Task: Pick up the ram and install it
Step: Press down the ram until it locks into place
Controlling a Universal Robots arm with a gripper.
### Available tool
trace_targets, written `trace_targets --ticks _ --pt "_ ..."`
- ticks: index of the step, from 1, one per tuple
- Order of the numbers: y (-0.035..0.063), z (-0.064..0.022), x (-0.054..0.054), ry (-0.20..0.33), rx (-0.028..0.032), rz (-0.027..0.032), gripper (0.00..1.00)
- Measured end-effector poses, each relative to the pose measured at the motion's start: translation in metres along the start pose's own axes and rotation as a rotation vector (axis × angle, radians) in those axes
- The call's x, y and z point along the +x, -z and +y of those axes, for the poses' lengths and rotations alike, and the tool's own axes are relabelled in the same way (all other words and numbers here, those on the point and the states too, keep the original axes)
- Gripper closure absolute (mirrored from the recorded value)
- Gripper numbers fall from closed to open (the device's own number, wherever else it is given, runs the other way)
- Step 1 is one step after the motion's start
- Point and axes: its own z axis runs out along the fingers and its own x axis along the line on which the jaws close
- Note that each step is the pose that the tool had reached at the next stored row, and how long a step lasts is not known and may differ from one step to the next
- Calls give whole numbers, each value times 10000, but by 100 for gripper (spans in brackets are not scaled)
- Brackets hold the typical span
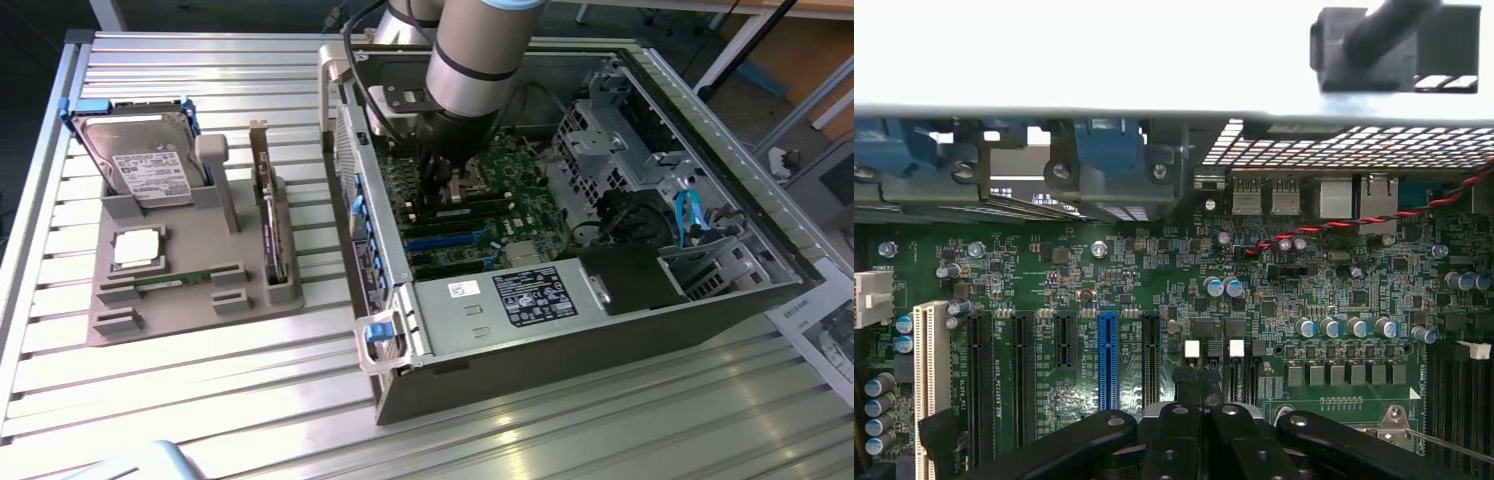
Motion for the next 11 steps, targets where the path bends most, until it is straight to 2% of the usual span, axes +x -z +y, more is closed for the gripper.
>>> trace_targets --ticks 11 --pt "-5 3 8 2 0 0 90"
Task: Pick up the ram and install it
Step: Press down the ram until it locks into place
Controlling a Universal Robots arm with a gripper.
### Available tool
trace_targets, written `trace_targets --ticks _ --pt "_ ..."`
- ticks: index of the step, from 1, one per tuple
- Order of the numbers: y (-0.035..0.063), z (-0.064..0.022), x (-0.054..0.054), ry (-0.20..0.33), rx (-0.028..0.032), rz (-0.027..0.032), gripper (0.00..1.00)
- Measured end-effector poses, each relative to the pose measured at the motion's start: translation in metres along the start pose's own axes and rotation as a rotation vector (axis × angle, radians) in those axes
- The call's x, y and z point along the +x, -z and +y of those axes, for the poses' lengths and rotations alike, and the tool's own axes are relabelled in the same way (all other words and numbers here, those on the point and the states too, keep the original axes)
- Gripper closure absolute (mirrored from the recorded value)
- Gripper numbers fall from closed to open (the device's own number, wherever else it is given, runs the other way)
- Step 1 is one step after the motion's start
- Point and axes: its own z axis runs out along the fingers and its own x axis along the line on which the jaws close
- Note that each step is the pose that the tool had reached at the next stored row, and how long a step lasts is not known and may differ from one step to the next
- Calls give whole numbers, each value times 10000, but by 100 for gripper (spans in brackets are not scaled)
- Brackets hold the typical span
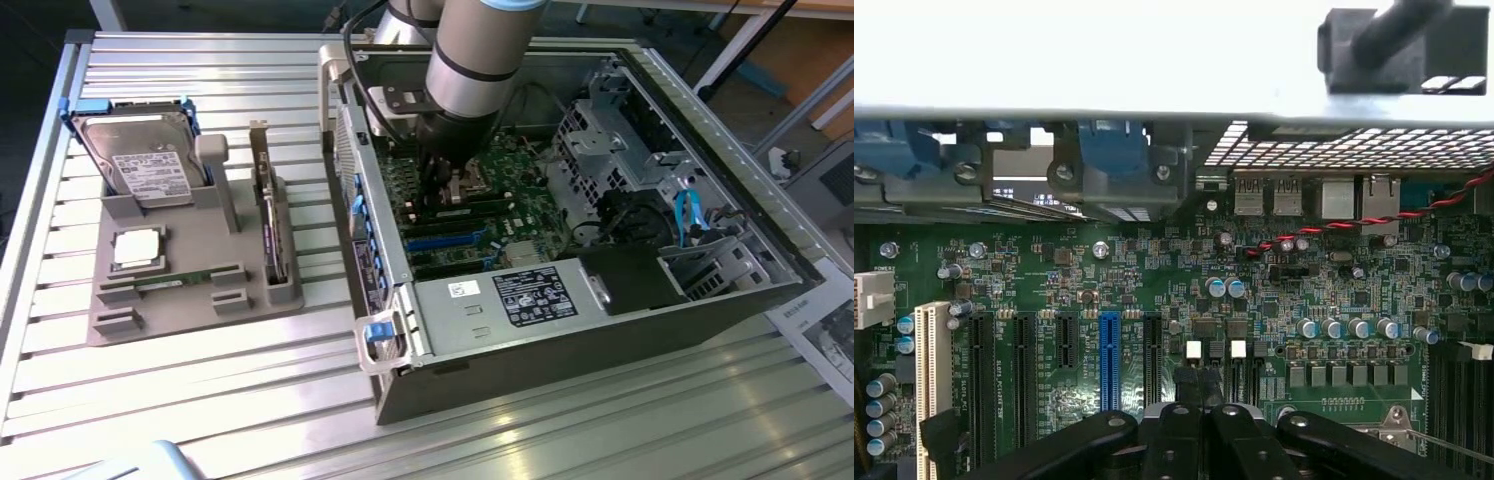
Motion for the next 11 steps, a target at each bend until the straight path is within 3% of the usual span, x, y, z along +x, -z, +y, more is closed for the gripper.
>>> trace_targets --ticks 11 --pt "-7 1 0 -2 0 -1 90"
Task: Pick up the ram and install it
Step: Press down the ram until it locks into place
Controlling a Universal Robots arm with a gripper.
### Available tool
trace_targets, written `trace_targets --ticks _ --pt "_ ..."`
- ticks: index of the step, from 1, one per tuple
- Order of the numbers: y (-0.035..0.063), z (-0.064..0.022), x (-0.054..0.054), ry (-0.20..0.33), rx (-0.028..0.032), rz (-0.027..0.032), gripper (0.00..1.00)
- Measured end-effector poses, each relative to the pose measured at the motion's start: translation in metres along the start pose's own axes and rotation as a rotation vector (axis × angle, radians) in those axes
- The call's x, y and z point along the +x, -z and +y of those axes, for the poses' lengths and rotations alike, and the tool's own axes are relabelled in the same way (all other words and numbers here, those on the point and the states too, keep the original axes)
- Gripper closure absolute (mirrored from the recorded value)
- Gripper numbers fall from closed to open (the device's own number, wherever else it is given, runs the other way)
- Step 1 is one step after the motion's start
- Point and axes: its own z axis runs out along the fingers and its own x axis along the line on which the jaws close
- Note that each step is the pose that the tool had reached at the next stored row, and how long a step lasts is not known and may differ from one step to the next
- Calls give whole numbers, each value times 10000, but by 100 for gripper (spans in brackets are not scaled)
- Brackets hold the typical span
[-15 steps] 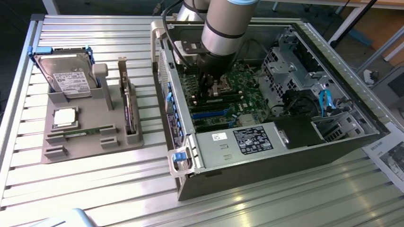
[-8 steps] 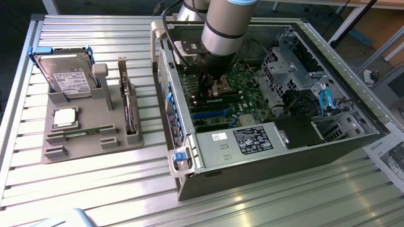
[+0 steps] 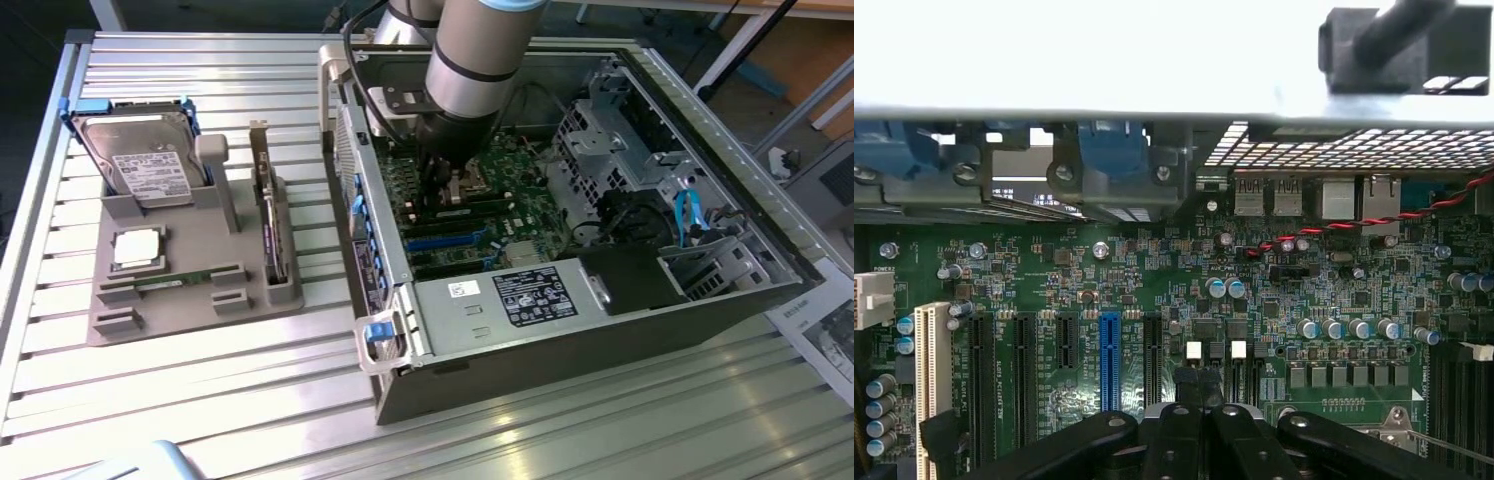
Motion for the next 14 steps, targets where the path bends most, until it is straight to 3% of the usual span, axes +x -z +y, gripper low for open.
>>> trace_targets --ticks 14 --pt "-5 1 0 0 -1 1 90"
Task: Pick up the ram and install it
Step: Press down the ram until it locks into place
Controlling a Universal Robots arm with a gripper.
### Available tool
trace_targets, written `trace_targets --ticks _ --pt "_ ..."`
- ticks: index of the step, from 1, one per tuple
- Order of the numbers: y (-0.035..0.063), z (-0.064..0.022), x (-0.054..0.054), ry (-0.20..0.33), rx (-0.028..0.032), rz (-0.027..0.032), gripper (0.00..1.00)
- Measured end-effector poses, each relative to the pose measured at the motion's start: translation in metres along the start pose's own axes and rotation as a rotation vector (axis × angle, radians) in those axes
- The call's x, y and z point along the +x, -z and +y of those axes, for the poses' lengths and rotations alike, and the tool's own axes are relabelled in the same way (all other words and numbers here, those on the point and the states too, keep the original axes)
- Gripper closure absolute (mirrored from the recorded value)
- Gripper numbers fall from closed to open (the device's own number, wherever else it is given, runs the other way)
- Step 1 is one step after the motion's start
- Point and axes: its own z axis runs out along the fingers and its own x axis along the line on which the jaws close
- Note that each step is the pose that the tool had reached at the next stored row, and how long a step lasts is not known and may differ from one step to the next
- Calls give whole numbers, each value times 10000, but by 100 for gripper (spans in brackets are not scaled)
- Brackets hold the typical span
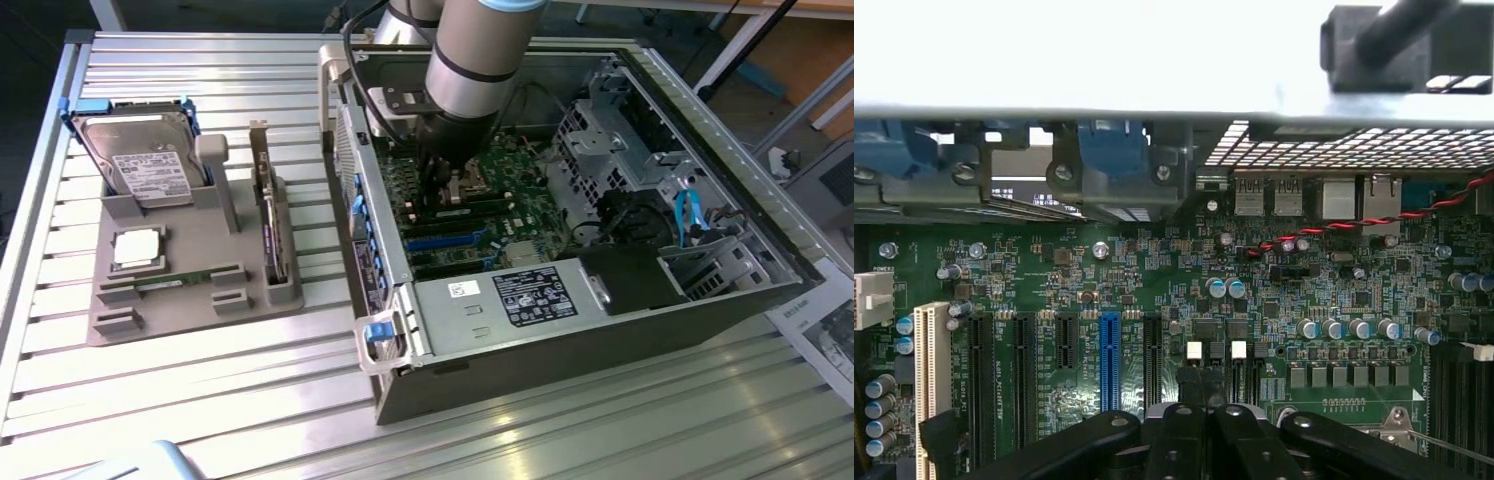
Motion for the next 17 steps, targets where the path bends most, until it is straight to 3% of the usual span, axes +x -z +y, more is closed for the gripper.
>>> trace_targets --ticks 17 --pt "54 2 0 -2 8 26 90"
